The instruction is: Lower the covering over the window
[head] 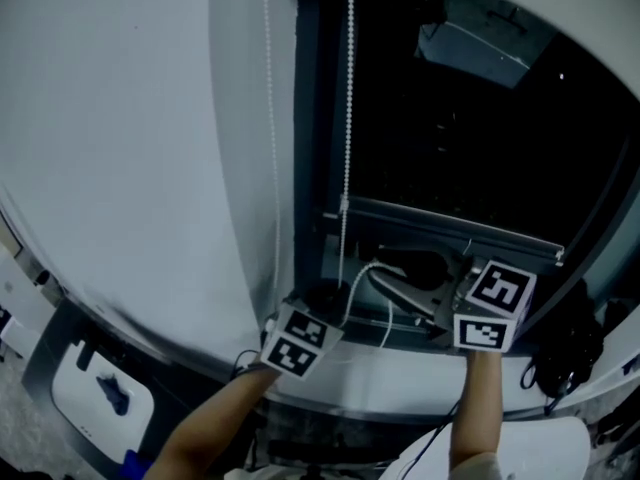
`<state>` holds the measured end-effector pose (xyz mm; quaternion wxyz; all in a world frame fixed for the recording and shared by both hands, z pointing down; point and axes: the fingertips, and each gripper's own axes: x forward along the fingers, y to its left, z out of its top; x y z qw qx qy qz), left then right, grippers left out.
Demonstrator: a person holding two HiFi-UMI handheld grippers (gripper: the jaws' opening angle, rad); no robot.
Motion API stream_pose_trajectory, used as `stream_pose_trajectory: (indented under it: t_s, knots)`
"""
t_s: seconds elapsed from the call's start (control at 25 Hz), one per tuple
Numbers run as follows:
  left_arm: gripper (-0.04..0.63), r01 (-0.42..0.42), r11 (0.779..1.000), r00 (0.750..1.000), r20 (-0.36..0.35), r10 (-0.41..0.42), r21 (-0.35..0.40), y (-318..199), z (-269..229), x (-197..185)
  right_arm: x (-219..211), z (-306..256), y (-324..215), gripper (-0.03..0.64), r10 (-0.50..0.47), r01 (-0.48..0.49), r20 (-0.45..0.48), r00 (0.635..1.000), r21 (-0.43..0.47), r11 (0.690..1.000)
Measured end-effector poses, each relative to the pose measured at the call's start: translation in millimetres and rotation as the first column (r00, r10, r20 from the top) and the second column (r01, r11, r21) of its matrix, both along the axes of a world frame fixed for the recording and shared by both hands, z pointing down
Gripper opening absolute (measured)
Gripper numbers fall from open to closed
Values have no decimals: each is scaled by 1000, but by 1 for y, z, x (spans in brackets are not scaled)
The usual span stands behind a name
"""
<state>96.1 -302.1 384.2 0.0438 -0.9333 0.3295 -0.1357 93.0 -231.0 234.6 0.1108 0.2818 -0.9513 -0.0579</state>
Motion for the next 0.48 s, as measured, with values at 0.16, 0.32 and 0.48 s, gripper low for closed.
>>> stream_pose_trajectory:
  t_s: [0.16,0.32,0.48]
  knots:
    - [15,44,999,999,-22,-44,-8,-14,0,-15,-10,22,45,121,-196,183,-242,950,-78,980]
    - [14,21,994,996,94,-11,-103,-14,38,-12,-18,-21,79,121,-319,318,-57,946,-21,948]
    - [14,-19,947,940,316,125,-320,41,204,-8,8,-66,43,121,-67,44,138,988,164,985]
